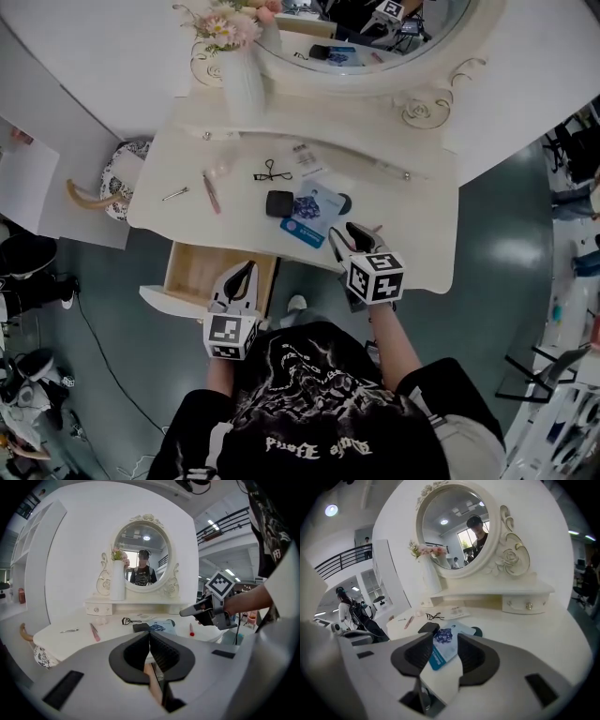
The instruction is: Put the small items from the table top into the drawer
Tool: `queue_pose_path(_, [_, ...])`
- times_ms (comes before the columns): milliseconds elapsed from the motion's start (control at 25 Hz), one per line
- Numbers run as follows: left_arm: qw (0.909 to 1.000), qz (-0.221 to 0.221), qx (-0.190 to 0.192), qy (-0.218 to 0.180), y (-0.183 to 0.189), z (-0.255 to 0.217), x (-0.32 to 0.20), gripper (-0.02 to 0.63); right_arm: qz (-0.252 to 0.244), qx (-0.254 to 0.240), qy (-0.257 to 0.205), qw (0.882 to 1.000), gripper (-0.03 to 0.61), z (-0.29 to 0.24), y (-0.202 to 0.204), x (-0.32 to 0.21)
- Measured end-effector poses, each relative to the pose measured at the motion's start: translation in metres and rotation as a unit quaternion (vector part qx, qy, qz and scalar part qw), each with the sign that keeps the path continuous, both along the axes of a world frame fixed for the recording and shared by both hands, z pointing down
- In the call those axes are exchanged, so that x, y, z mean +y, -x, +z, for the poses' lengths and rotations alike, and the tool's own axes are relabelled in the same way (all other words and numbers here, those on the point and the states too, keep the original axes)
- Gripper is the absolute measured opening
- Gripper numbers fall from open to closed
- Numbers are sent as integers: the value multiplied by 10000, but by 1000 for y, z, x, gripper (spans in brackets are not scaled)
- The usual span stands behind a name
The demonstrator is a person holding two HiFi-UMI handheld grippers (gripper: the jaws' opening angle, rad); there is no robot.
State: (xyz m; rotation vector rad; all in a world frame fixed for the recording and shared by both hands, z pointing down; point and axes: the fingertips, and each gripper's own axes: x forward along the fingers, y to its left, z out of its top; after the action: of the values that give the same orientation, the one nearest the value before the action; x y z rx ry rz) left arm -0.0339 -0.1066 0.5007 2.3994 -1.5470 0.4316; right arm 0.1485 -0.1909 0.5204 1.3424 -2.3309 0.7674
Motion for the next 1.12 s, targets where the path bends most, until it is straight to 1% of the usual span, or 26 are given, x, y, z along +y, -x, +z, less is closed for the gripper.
queue_pose_path(80, [10000,17,7,15,2,-1,-4,15,118,-98,163,9997,181,4,1,-7])
queue_pose_path(280, [10000,-4,1,9,9,-3,-13,15,455,-408,638,9961,183,17,0,-18])
queue_pose_path(480, [9999,75,-23,131,11,3,-17,15,664,-612,920,9917,186,27,-2,-30])
queue_pose_path(600, [9997,145,-79,168,10,7,-18,15,852,-900,1194,9851,186,34,-4,-36])
queue_pose_path(760, [9997,119,-83,182,12,4,-26,15,1131,-1260,1673,9713,186,46,-2,-40])
queue_pose_path(960, [9996,164,-108,213,15,10,-30,15,1234,-1172,1937,9662,190,58,0,-43])
queue_pose_path(1120, [9996,98,-106,261,23,11,-31,15,1292,-1112,2058,9636,190,64,1,-46])
